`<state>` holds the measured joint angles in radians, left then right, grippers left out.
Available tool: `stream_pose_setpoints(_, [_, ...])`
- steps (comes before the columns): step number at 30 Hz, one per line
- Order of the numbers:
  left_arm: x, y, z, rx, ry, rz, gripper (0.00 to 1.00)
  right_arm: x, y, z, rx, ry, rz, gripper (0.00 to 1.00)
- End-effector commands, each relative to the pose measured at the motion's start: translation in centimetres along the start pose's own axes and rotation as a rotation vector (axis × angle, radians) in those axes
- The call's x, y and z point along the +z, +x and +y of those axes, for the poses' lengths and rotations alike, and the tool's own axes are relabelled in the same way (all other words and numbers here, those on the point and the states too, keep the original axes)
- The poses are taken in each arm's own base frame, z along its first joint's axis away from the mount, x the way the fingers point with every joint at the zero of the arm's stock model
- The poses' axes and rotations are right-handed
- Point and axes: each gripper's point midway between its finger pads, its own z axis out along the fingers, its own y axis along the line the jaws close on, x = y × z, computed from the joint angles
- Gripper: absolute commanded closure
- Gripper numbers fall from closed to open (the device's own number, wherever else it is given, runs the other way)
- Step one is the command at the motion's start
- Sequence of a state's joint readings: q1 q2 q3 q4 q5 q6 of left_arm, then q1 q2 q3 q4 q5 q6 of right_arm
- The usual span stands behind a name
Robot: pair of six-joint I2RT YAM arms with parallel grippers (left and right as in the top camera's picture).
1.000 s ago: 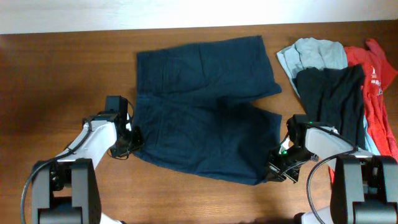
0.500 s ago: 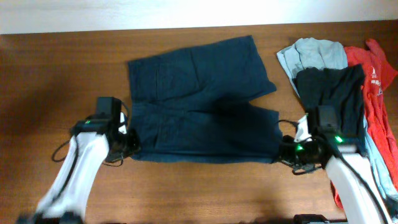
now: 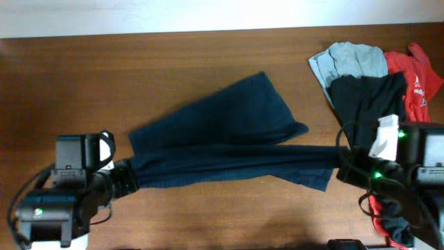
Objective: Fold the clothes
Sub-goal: 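Lift the hems with both grippers and fold them toward the waistband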
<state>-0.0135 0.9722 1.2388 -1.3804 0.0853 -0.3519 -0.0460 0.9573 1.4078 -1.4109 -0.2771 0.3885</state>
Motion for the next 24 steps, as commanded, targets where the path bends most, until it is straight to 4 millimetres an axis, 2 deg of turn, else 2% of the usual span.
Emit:
stream_pose_setpoints(1, [-0.6, -3.2, 3.6, -0.008, -0.224, -0.114, 1.0, 1.2, -3.0, -2.1, 0.018, 0.145, -0.032, 0.96])
stream_pose_setpoints(2, [0.2, -3.8, 3.7, -0.007, -0.239, -0.103, 1.0, 3.0, -3.5, -2.2, 0.029, 0.153, 0.022, 0.96])
stream_pose_setpoints(5, [2.2, -4.4, 3.6, 0.003, -0.26, -0.042, 1.0, 6.4, -4.6, -2.4, 0.015, 0.157, 0.102, 0.96])
stream_pose_setpoints(6, [3.5, -4.7, 3.7, 0.016, -0.273, -0.003, 1.0, 8.4, -5.3, -2.5, -0.003, 0.153, 0.137, 0.96])
stream_pose_setpoints(7, [4.4, -4.9, 3.7, 0.02, -0.282, 0.024, 1.0, 9.5, -5.8, -2.4, -0.015, 0.144, 0.149, 0.96])
stream_pose_setpoints(8, [5.5, -5.0, 3.8, 0.022, -0.292, 0.055, 1.0, 11.3, -6.5, -2.2, -0.043, 0.116, 0.167, 0.96])
stream_pose_setpoints(10, [7.2, -5.2, 3.9, 0.032, -0.307, 0.103, 1.0, 13.6, -7.3, -1.7, -0.055, 0.074, 0.186, 0.96])
stream_pose_setpoints(14, [11.3, -6.3, 4.0, 0.036, -0.331, 0.163, 1.0, 19.3, -9.4, -0.8, -0.058, -0.032, 0.201, 0.96])
stream_pose_setpoints(19, [13.6, -7.9, 5.0, 0.045, -0.401, 0.138, 1.0, 23.8, -10.1, -0.3, -0.074, -0.079, 0.209, 0.96])
stream_pose_setpoints(24, [15.1, -10.5, 4.5, 0.024, -0.386, 0.039, 1.0, 27.5, -11.2, 0.7, -0.123, -0.113, 0.165, 0.96])
